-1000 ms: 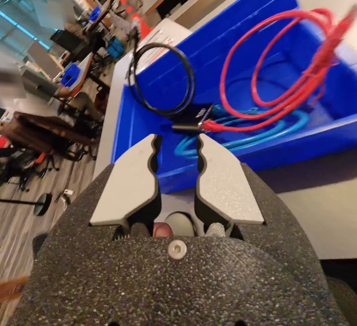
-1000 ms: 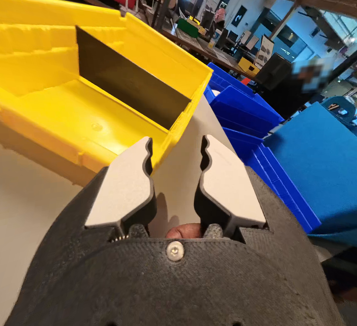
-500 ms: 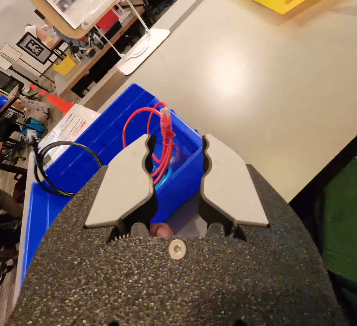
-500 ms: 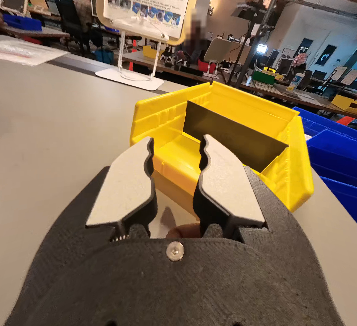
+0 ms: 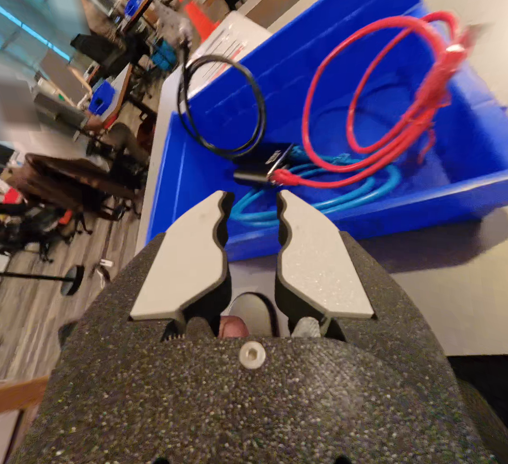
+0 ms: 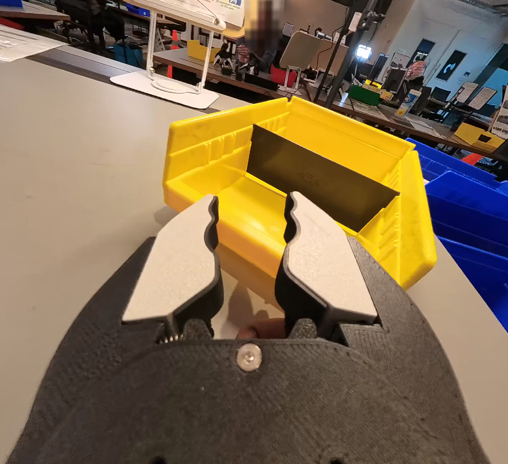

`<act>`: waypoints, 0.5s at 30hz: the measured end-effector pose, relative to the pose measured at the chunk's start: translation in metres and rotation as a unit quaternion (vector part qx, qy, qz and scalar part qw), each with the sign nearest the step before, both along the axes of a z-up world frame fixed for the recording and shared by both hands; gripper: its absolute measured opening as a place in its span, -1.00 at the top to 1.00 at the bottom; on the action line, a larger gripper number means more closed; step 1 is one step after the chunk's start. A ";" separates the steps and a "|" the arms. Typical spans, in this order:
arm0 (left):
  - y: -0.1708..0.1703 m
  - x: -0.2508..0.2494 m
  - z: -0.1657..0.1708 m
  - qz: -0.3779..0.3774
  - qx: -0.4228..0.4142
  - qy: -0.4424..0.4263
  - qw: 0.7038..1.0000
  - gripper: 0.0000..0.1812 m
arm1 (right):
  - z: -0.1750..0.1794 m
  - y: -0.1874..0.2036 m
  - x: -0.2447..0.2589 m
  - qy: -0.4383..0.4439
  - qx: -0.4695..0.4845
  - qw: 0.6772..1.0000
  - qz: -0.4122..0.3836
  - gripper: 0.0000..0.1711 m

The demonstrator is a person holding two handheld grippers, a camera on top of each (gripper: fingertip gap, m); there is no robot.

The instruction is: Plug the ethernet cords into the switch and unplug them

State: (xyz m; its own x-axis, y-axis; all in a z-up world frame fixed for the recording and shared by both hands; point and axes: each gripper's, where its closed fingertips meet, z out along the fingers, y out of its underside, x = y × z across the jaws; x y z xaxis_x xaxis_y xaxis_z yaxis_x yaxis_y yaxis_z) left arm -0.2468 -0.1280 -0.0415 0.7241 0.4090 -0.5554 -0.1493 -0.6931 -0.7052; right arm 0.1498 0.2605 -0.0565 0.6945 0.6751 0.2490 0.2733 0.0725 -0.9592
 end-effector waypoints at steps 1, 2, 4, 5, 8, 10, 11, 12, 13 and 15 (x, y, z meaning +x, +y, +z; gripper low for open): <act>-0.006 -0.003 0.002 0.002 0.014 -0.013 1.000 0.45 | -0.001 -0.001 -0.001 -0.006 0.005 1.000 -0.001 0.45; -0.006 0.002 0.006 -0.017 0.037 -0.034 0.999 0.40 | -0.001 -0.001 -0.002 -0.012 0.008 1.000 -0.001 0.45; 0.004 0.024 0.023 -0.072 0.097 -0.058 0.991 0.34 | -0.003 -0.001 -0.004 -0.023 0.012 1.000 -0.004 0.45; 0.011 0.037 0.032 -0.099 0.118 -0.060 0.986 0.28 | -0.004 -0.001 -0.005 -0.027 0.014 1.000 -0.005 0.45; 0.038 0.077 0.038 -0.161 0.109 -0.058 0.979 0.11 | -0.004 -0.002 -0.007 -0.036 0.022 0.999 -0.006 0.45; 0.056 0.094 0.021 -0.177 0.050 -0.053 0.982 0.06 | -0.003 -0.003 -0.007 -0.034 0.026 0.999 -0.005 0.45; 0.061 0.096 0.008 -0.173 0.013 -0.047 0.984 0.03 | -0.003 -0.003 -0.006 -0.031 0.025 0.999 -0.004 0.45; 0.064 0.093 -0.006 -0.161 -0.025 -0.042 0.986 0.00 | -0.003 -0.003 -0.006 -0.029 0.022 0.999 -0.003 0.45; 0.065 0.088 -0.017 -0.148 -0.053 -0.040 0.987 -0.03 | -0.003 -0.003 -0.006 -0.026 0.019 0.999 -0.002 0.45; 0.064 0.081 -0.022 -0.131 -0.055 -0.053 0.988 -0.09 | -0.002 -0.002 -0.005 -0.019 0.014 1.000 0.001 0.45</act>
State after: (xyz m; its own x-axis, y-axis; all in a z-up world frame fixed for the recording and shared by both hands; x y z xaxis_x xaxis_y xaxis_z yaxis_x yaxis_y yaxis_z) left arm -0.1655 -0.0640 -0.0634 0.8538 0.1410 -0.5011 -0.2633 -0.7134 -0.6494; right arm 0.1448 0.2582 -0.0585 0.6826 0.6688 0.2947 0.3098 0.1004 -0.9455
